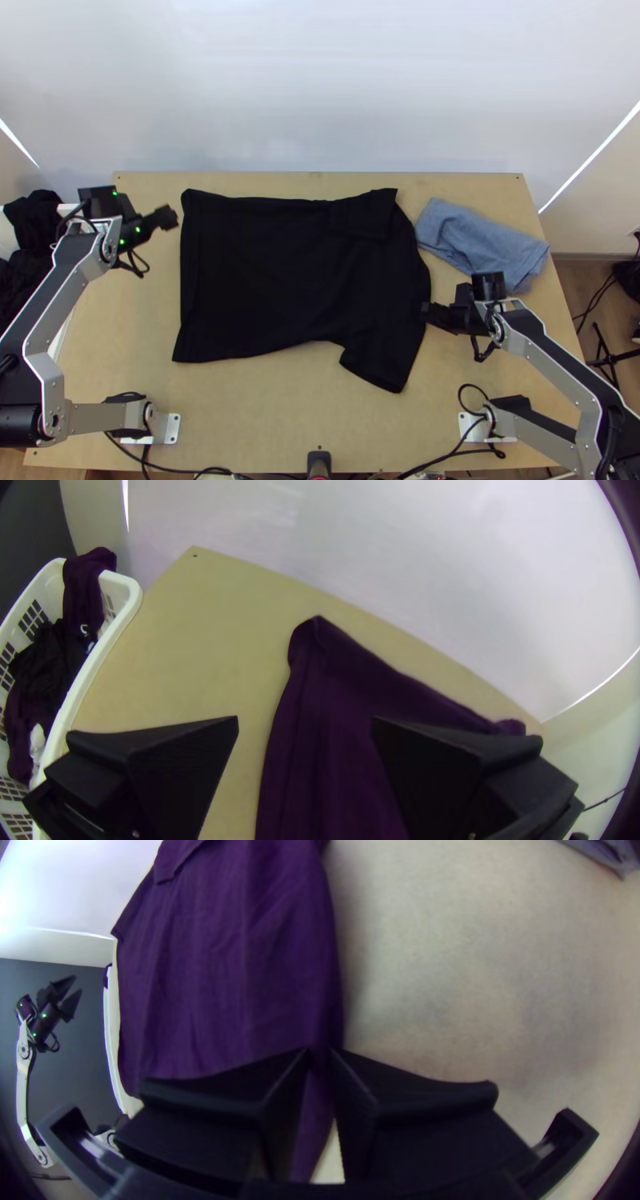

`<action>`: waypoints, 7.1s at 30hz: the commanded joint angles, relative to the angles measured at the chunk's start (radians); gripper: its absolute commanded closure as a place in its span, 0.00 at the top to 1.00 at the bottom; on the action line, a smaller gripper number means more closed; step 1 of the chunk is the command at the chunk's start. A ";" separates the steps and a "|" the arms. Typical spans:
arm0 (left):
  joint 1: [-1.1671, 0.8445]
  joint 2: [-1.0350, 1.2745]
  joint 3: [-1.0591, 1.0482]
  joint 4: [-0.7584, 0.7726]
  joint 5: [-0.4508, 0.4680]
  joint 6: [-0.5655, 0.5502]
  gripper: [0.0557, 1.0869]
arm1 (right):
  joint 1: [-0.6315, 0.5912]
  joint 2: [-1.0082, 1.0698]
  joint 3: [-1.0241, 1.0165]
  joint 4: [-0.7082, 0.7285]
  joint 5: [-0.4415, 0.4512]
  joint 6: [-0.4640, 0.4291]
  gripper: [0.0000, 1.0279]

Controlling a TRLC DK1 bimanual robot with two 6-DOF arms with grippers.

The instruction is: Fold the t-shirt

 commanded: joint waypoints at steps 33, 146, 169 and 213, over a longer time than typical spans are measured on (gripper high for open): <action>0.181 -0.350 -0.495 -0.664 0.263 1.292 0.95 | 0.008 -0.025 -0.029 0.042 0.082 0.020 0.03; 0.032 -0.648 0.008 -0.183 0.288 -0.199 0.04 | 0.035 -0.425 0.701 -0.163 -0.041 0.007 0.03; 0.050 -0.064 -0.021 0.291 0.251 -0.146 0.04 | 0.028 0.132 0.557 0.510 -0.005 0.069 0.03; 0.033 -0.653 0.505 -0.288 0.354 -0.408 0.04 | 0.012 -0.339 1.255 -0.384 -0.236 0.162 0.03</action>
